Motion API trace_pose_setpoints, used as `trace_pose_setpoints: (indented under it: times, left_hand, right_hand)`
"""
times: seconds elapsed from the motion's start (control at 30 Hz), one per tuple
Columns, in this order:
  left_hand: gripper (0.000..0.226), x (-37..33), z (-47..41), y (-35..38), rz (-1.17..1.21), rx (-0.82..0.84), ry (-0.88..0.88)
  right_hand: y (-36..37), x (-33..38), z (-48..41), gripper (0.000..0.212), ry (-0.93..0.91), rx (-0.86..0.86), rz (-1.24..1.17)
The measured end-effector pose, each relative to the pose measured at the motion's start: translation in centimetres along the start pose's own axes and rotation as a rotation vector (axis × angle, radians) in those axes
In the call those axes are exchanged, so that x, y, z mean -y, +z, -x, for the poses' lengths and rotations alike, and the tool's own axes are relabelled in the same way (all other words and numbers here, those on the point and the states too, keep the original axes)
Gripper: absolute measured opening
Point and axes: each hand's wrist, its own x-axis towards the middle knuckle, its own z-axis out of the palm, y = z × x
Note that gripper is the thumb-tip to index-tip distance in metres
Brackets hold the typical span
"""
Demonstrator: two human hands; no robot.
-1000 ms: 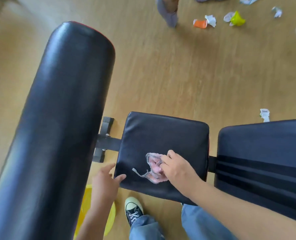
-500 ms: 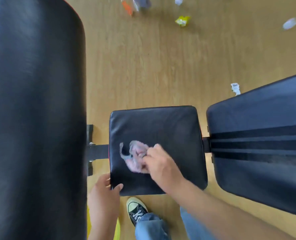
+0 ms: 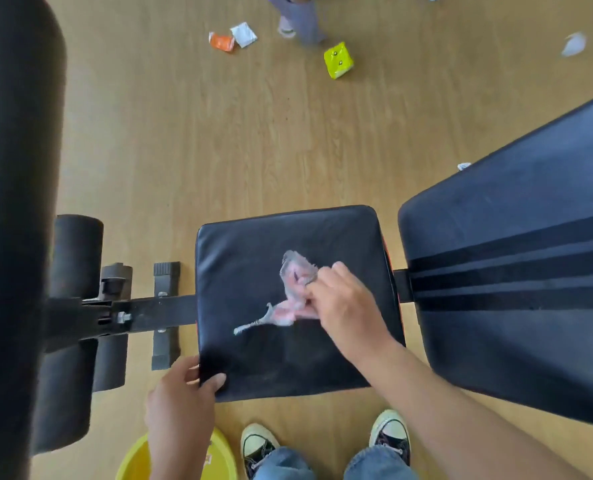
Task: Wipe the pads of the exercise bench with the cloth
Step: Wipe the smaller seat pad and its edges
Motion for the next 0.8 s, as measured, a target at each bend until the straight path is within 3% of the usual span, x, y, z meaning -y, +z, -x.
trace_pose_setpoints:
  times: [0.1,0.17,0.3,0.4,0.53,0.6,0.73,0.8]
  left_hand:
    - [0.038,1.1,-0.5,-0.3,0.026,0.055,-0.014]
    - [0.049,1.5,-0.4,-0.5,0.114,0.089,0.013]
    - [0.062,2.7,0.0,-1.0,0.269,0.227,0.245]
    - [0.061,1.9,-0.6,-0.9,0.140,0.324,0.344]
    - [0.039,1.2,-3.7,-0.4,0.060,-0.080,0.479]
    - [0.045,0.5,-4.5,0.0,0.026,-0.082,0.477]
    - [0.031,-0.2,-5.2,-0.1,0.101,-0.123,0.469]
    - [0.032,0.0,-5.5,-0.4,0.139,-0.094,0.463]
  right_hand:
    - [-1.3,-3.4,-0.6,0.019,0.408,-0.133,0.033]
    - [-1.4,-4.6,-0.7,0.017,0.526,-0.228,0.006]
    - [0.5,-5.7,-0.2,0.017,0.521,-0.381,0.003]
    - [1.5,-5.9,-0.1,0.018,0.464,-0.426,0.043]
    - [1.6,-4.4,-2.6,0.019,0.486,-0.469,0.031]
    - [3.3,0.5,-4.1,0.016,0.359,-0.462,-0.054]
    - [7.1,9.7,-1.7,0.020,-0.286,-0.187,-0.078]
    - [6.7,7.0,-3.7,0.021,-0.293,-0.168,-0.007]
